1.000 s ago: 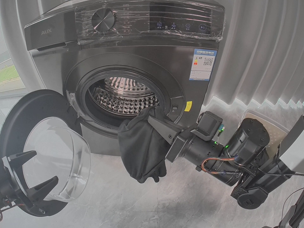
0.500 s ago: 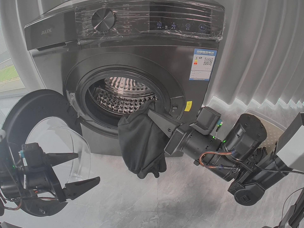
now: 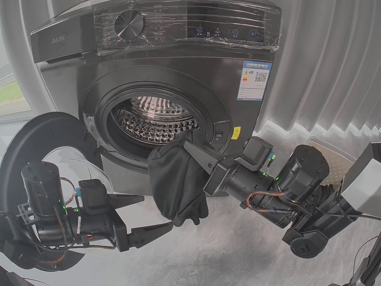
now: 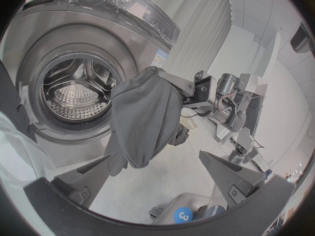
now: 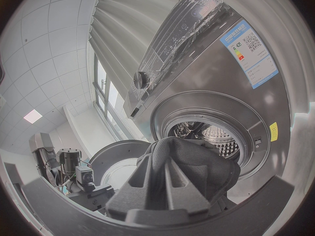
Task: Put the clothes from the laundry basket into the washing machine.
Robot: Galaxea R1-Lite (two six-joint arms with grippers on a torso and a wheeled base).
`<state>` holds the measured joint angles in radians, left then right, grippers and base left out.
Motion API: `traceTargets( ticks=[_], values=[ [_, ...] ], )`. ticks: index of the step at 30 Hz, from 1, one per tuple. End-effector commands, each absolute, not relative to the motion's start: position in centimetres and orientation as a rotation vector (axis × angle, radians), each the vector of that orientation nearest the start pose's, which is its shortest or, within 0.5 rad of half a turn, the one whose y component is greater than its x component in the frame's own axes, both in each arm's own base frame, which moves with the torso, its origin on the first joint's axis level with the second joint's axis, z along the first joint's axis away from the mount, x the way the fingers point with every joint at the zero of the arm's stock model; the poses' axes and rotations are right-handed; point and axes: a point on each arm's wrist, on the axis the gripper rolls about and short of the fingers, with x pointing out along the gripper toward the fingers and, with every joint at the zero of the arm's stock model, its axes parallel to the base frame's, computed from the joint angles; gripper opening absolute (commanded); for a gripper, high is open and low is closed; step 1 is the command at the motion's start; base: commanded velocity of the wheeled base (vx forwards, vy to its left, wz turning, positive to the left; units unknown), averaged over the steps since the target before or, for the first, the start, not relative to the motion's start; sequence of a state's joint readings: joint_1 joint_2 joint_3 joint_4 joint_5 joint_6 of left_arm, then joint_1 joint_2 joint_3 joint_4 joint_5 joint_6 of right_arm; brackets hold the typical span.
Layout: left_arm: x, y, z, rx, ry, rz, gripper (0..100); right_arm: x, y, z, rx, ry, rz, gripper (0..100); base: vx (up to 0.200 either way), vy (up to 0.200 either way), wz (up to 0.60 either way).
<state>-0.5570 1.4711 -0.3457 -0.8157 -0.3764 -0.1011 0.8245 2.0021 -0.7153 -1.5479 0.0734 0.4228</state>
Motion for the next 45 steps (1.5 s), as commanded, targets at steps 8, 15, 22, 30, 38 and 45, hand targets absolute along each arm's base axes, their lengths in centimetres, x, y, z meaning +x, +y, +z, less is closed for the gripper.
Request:
traceTargets(
  ticks=[8, 15, 22, 30, 38, 45],
  values=[
    [20.5, -14.0, 9.5, -0.048, 0.464, -0.898, 100, 23.1, 25.6, 15.2, 0.491, -0.054, 0.942, 0, 0.000, 0.000, 0.00],
    [21.4, -14.6, 8.5, -0.047, 0.465, -0.896, 100, 23.0, 25.7, 15.2, 0.491, -0.051, 0.944, 0, 0.000, 0.000, 0.00],
    [23.0, -15.5, 7.8, -0.061, 0.383, -0.876, 100, 22.9, 25.7, 15.1, 0.491, -0.051, 0.946, 0, 0.000, 0.000, 0.00],
    [23.1, -15.6, 7.4, -0.070, 0.332, -0.879, 0, 23.4, 25.3, 15.0, 0.489, -0.052, 0.927, 0, 0.000, 0.000, 0.00],
    [21.5, -14.9, 7.8, -0.072, 0.304, -0.892, 0, 25.0, 24.0, 14.8, 0.475, -0.064, 0.870, 0, 0.000, 0.000, 0.00],
    [20.1, -15.4, 9.0, -0.096, 0.241, -0.946, 0, 25.1, 23.9, 14.3, 0.468, -0.046, 0.861, 0, 0.000, 0.000, 0.00]
  ],
)
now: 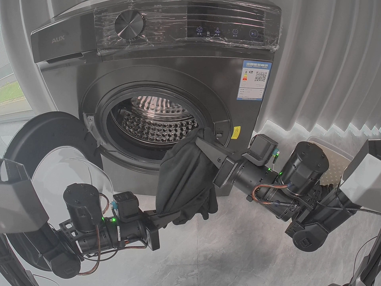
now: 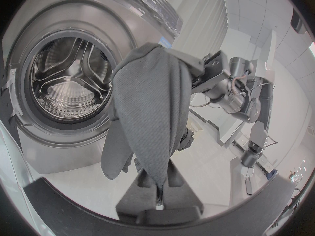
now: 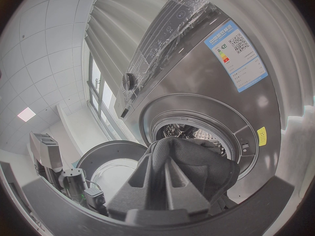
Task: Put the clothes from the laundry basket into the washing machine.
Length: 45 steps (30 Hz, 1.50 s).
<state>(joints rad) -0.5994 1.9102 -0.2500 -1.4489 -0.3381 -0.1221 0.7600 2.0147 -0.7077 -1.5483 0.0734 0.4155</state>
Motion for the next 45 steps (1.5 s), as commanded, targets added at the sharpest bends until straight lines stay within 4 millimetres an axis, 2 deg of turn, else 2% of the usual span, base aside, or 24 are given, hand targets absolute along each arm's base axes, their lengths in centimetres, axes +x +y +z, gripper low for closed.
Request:
traceTargets(
  ticks=[1, 6, 7, 11, 15, 20, 24, 26, 27, 29, 36, 45],
  values=[
    [19.9, -15.5, 9.3, -0.111, 0.232, -0.957, 0, 25.2, 23.7, 14.2, 0.465, -0.042, 0.858, 0, 0.000, 0.000, 0.00],
    [19.4, -16.0, 10.2, -0.138, 0.195, -0.984, 0, 24.8, 23.4, 13.5, 0.450, -0.014, 0.857, 0, 0.000, 0.000, 0.00],
    [19.4, -16.0, 10.2, -0.139, 0.186, -0.986, 0, 24.6, 23.3, 13.2, 0.441, 0.002, 0.857, 100, 0.000, 0.000, 0.00],
    [19.4, -16.0, 10.6, -0.147, 0.151, -0.993, 0, 24.5, 23.0, 13.1, 0.435, 0.005, 0.845, 100, 0.000, 0.000, 0.00],
    [18.7, -16.3, 12.5, -0.165, 0.063, -1.023, 0, 24.2, 21.2, 12.3, 0.418, 0.048, 0.784, 100, 0.000, 0.000, 0.00],
    [19.1, -16.9, 13.7, -0.184, 0.008, -1.026, 0, 24.3, 19.7, 11.5, 0.405, 0.082, 0.732, 100, 0.000, 0.000, 0.00],
    [20.1, -18.1, 15.5, -0.211, -0.086, -0.961, 0, 24.7, 17.2, 10.1, 0.336, 0.120, 0.652, 100, 0.000, 0.000, 0.00],
    [20.1, -18.1, 15.5, -0.211, -0.086, -0.961, 0, 24.7, 17.2, 10.1, 0.336, 0.120, 0.652, 100, 0.000, 0.000, 0.00],
    [20.4, -19.2, 16.8, -0.237, -0.145, -0.925, 0, 24.4, 16.1, 9.3, 0.300, 0.154, 0.619, 100, 0.000, 0.000, 0.00],
    [20.5, -19.7, 17.4, -0.255, -0.172, -0.888, 0, 24.3, 15.6, 9.0, 0.295, 0.168, 0.606, 100, 0.000, 0.000, 0.00],
    [20.1, -20.7, 18.4, -0.281, -0.202, -0.864, 0, 23.5, 15.1, 9.5, 0.297, 0.163, 0.605, 100, 0.000, 0.000, 0.00],
    [20.5, -21.2, 18.9, -0.292, -0.215, -0.840, 0, 22.9, 15.1, 8.9, 0.281, 0.197, 0.616, 100, 0.000, 0.000, 0.00]
  ],
)
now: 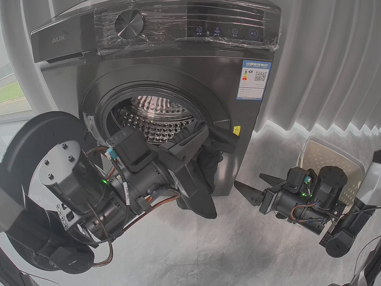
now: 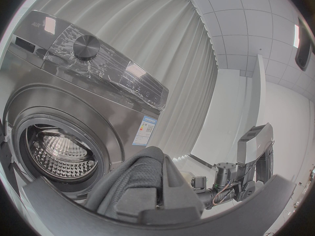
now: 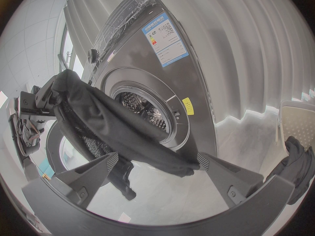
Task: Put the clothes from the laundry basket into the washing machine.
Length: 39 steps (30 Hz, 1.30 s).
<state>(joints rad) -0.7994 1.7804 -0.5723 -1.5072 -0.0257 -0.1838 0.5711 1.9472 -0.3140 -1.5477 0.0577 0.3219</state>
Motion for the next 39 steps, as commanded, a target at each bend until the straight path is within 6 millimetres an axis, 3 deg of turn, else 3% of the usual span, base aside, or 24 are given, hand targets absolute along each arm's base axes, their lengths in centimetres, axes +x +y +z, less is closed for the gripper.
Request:
traceTargets(
  ticks=[1, 8, 15, 22, 33, 39],
  values=[
    [20.6, -21.2, 18.9, -0.291, -0.212, -0.834, 0, 22.8, 15.1, 8.8, 0.264, 0.199, 0.623, 100, 0.000, 0.000, 0.00],
    [21.0, -21.5, 18.6, -0.285, -0.189, -0.810, 0, 23.0, 15.9, 7.5, 0.185, 0.234, 0.734, 100, 0.000, 0.000, 0.00],
    [21.7, -22.0, 19.1, -0.298, -0.213, -0.786, 0, 24.8, 19.0, 6.3, 0.164, 0.212, 0.814, 100, 0.000, 0.000, 0.00],
    [21.6, -22.1, 19.4, -0.301, -0.220, -0.791, 0, 24.4, 21.9, 5.1, 0.159, 0.228, 0.904, 100, 0.000, 0.000, 0.00],
    [21.4, -22.0, 19.7, -0.307, -0.228, -0.792, 0, 27.9, 24.3, 3.4, 0.174, 0.172, 0.888, 100, 0.000, 0.000, 0.00],
    [21.6, -22.2, 19.9, -0.314, -0.240, -0.780, 0, 29.7, 24.2, 3.2, 0.182, 0.138, 0.853, 100, 0.000, 0.000, 0.00]
  ],
)
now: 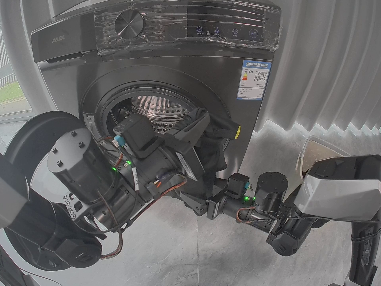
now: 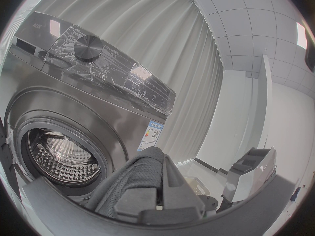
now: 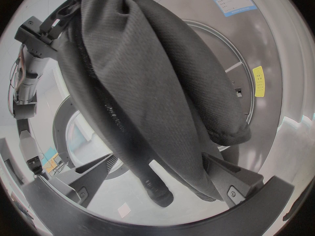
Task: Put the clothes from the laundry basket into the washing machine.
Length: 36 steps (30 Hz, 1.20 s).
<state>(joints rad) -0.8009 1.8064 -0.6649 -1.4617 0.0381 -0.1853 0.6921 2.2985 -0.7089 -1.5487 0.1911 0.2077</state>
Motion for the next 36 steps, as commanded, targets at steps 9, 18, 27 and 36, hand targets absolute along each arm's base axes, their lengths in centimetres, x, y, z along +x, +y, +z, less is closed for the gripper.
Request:
traceTargets(
  ticks=[9, 18, 27, 36],
  values=[
    [21.8, -22.1, 20.6, -0.330, -0.264, -0.759, 0, 30.6, 24.2, 2.1, 0.178, 0.148, 0.837, 100, 0.000, 0.000, 0.00],
    [22.2, -22.0, 20.5, -0.351, -0.257, -0.748, 0, 30.1, 24.3, 2.3, 0.180, 0.152, 0.849, 0, 0.000, 0.000, 0.00],
    [24.8, -20.3, 19.1, -0.328, -0.228, -0.640, 0, 25.6, 22.3, 5.9, 0.173, 0.173, 0.903, 0, 0.000, 0.000, 0.00],
    [26.5, -20.2, 16.7, -0.300, -0.169, -0.601, 0, 21.0, 19.7, 10.1, 0.182, 0.128, 1.000, 0, 0.000, 0.000, 0.00]
  ],
)
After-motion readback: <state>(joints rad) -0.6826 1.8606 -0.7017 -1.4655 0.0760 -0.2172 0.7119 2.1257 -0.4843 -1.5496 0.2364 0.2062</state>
